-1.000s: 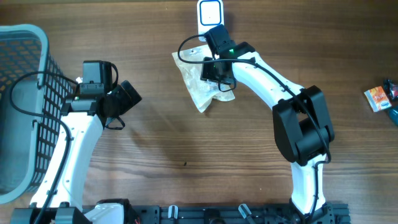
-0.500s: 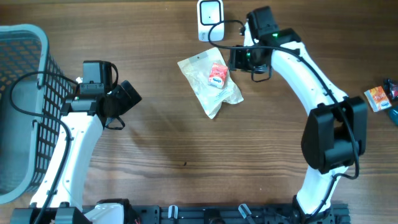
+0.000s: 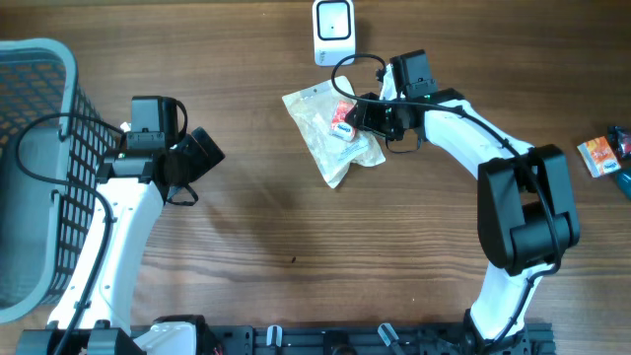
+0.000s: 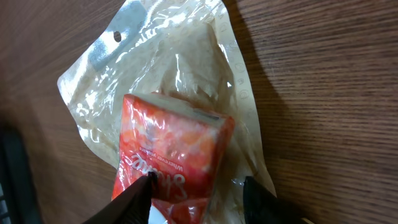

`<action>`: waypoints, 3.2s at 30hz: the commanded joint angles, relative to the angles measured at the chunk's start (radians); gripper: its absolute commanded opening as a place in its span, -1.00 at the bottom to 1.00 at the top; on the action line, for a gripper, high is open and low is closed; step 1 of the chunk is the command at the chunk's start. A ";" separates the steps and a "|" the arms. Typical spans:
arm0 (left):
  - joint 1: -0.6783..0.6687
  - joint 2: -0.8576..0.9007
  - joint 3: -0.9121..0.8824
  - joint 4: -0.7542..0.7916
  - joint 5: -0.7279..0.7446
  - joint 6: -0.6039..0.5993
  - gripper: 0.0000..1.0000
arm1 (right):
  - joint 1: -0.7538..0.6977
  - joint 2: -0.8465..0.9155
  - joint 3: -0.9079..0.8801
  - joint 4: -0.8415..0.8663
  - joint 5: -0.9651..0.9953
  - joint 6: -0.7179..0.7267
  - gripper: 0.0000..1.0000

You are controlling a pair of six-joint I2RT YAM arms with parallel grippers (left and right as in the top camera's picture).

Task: Scan the item barcode

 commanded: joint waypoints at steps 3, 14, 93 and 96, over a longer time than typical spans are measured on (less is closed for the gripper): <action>0.004 -0.001 0.003 0.000 -0.010 -0.002 1.00 | 0.006 0.039 -0.012 0.002 -0.013 0.056 -0.85; 0.004 -0.001 0.003 0.000 -0.010 -0.002 1.00 | -0.106 -0.017 0.019 0.005 -0.324 -0.011 -0.91; 0.004 -0.001 0.003 0.000 -0.010 -0.002 1.00 | 0.155 -0.014 0.177 -0.322 0.792 -0.161 0.44; 0.004 -0.001 0.003 0.000 -0.010 -0.002 1.00 | 0.188 0.056 0.177 -0.321 0.959 -0.162 0.38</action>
